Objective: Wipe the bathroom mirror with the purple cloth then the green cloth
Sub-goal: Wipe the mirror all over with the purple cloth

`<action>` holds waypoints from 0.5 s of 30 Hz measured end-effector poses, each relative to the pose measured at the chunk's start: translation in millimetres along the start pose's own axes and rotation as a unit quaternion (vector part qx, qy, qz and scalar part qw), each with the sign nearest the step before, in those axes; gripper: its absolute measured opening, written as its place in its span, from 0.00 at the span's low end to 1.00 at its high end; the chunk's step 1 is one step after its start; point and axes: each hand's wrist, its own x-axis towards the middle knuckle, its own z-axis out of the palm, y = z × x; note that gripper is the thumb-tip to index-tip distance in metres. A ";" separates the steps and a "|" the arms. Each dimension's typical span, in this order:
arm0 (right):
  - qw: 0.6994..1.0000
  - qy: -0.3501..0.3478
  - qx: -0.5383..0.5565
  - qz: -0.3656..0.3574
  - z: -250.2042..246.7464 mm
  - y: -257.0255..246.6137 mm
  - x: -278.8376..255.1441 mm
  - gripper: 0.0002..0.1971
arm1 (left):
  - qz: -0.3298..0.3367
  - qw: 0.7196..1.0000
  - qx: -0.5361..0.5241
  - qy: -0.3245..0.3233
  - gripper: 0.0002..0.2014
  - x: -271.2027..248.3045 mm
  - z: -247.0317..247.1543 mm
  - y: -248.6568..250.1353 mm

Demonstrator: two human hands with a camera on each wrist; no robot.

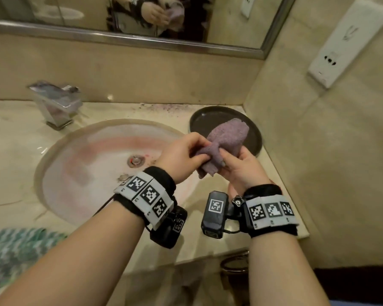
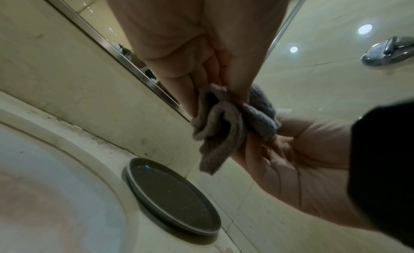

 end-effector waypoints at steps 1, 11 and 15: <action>1.000 0.009 0.001 0.000 -10.0 -1.6 3.5 0.12 | -0.004 1.000 -0.005 -0.010 0.15 6.5 8.7 0.8; 0.983 0.111 -0.146 -0.031 -94.2 -25.0 9.7 0.06 | -0.042 0.991 0.112 -0.052 0.06 33.2 61.3 -1.5; 0.928 0.148 -0.340 -0.030 -117.6 -34.4 5.6 0.05 | -0.105 0.964 0.213 -0.121 0.16 38.8 81.9 -23.6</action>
